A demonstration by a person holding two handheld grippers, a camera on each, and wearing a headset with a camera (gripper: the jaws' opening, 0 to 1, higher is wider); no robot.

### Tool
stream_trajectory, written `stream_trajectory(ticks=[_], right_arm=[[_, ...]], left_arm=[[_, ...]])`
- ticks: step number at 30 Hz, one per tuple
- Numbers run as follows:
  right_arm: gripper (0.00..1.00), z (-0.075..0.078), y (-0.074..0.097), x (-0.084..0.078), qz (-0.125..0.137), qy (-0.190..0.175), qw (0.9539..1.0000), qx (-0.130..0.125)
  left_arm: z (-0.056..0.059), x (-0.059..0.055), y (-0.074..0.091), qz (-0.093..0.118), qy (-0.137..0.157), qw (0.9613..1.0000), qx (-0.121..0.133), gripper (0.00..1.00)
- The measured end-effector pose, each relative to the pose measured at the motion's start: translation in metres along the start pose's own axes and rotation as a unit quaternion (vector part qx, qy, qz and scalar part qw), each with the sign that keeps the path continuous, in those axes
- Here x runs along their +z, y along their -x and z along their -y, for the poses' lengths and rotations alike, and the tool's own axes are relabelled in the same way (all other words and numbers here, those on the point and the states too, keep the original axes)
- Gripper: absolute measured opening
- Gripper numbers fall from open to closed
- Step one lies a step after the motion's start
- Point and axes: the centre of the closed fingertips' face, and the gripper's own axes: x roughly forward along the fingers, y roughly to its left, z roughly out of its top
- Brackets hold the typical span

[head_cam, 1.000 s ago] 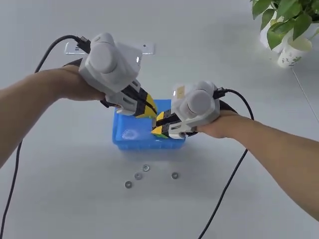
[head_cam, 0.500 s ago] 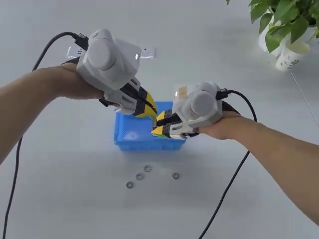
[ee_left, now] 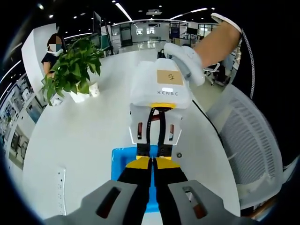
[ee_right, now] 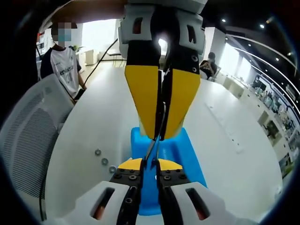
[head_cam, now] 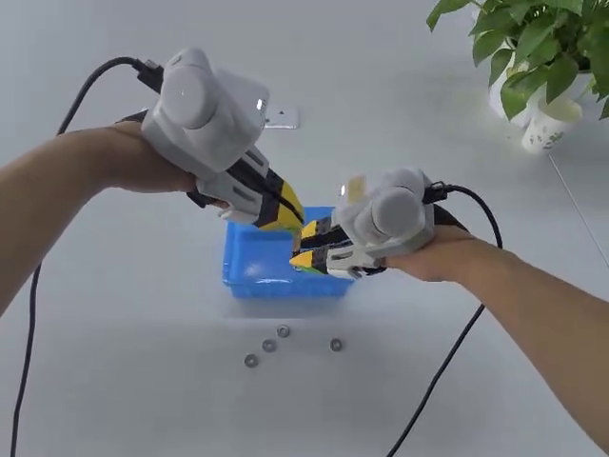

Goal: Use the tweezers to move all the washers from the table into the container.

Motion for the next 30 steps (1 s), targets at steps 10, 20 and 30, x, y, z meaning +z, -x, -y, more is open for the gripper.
stream_trajectory(ticks=[10,20,30], right_arm=[[0.11,-0.021,0.009,-0.005,0.003,-0.018,0.9998,-0.001],[0.11,-0.041,0.012,-0.022,-0.001,-0.037,0.9993,-0.004],[0.11,-0.054,0.012,-0.034,-0.009,-0.045,0.9989,-0.006]], left_arm=[[0.022,0.006,-0.007,0.0,-0.012,0.9999,-0.01,0.05],[0.04,0.004,-0.022,0.003,-0.022,0.9996,-0.02,0.05],[0.052,0.003,-0.035,0.009,-0.025,0.9995,-0.017,0.05]])
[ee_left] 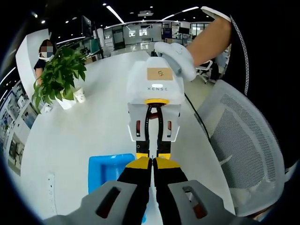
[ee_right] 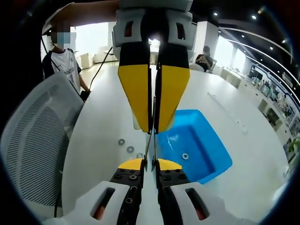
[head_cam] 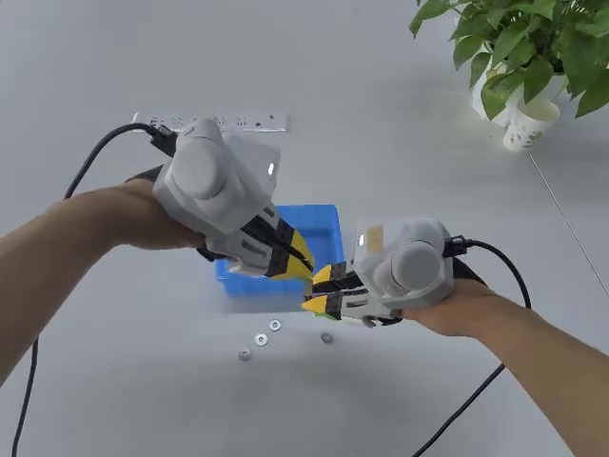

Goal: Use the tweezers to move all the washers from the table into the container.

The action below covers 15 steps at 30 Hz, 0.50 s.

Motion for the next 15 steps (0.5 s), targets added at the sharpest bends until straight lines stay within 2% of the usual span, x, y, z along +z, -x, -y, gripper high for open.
stream_trajectory(ticks=[15], right_arm=[[0.11,-0.018,-0.001,-0.021,-0.014,-0.015,0.9998,0.004]], left_arm=[[0.016,-0.002,-0.021,0.0,-0.001,0.9999,-0.013,0.05]])
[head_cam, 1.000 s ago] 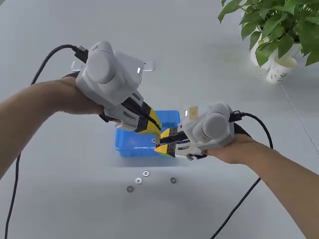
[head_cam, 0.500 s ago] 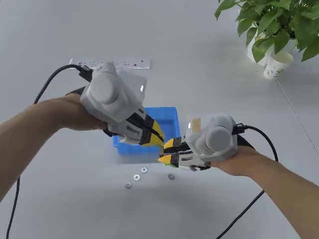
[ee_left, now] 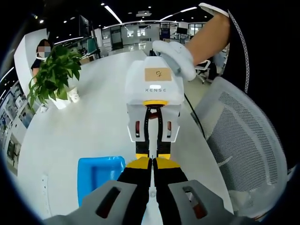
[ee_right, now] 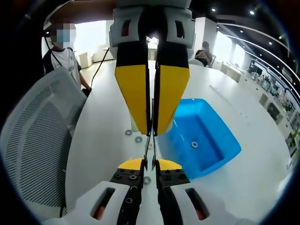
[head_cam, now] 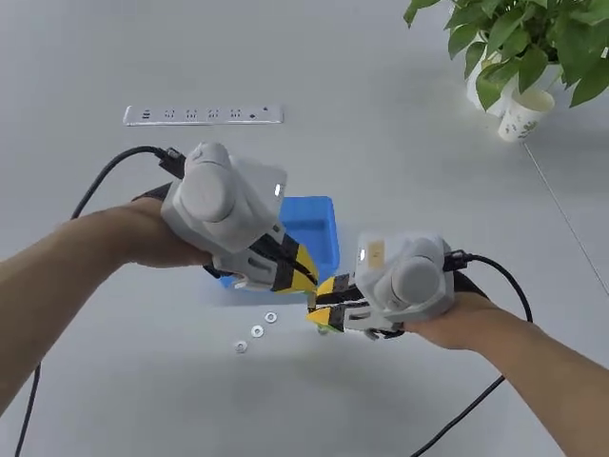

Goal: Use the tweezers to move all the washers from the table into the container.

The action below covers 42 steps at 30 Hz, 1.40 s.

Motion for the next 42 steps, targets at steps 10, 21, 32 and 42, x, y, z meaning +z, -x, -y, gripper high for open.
stream_trajectory(ticks=[10,21,32,42], right_arm=[[0.11,-0.007,-0.002,-0.012,-0.008,-0.011,0.9999,0.003],[0.11,-0.009,-0.004,-0.019,-0.009,-0.022,0.9997,0.002],[0.11,-0.009,-0.003,-0.019,-0.01,-0.019,0.9998,0.0],[0.12,-0.009,-0.004,-0.021,-0.011,-0.024,0.9997,0.001]], left_arm=[[0.006,-0.002,-0.011,-0.002,0.002,1.0,-0.009,0.05],[0.005,-0.006,-0.017,0.004,0.009,0.9999,-0.012,0.05],[0.005,-0.004,-0.017,0.0,0.003,0.9999,-0.015,0.05],[0.004,-0.006,-0.02,-0.003,-0.001,0.9998,-0.017,0.05]])
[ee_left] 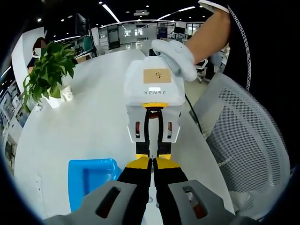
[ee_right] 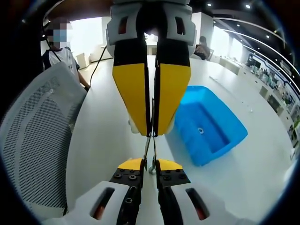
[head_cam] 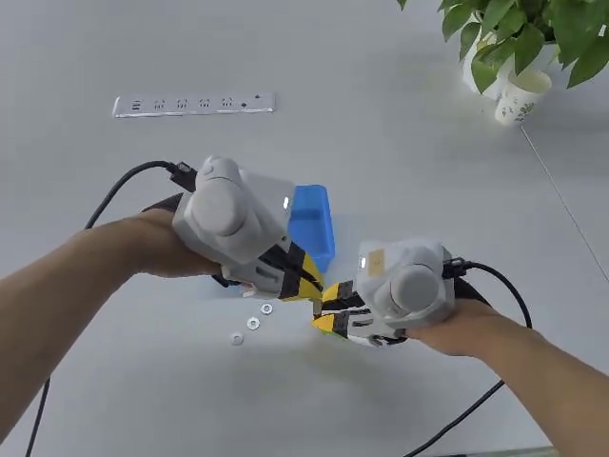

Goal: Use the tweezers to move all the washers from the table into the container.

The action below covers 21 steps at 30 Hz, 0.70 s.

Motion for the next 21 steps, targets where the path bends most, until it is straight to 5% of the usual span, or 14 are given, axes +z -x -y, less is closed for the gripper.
stream_trajectory(ticks=[21], right_arm=[[0.09,-0.0003,0.0001,0.0,-0.002,-0.011,0.9999,0.004]], left_arm=[[0.0005,-0.0003,0.0004,-0.003,-0.002,1.0,-0.004,0.05]])
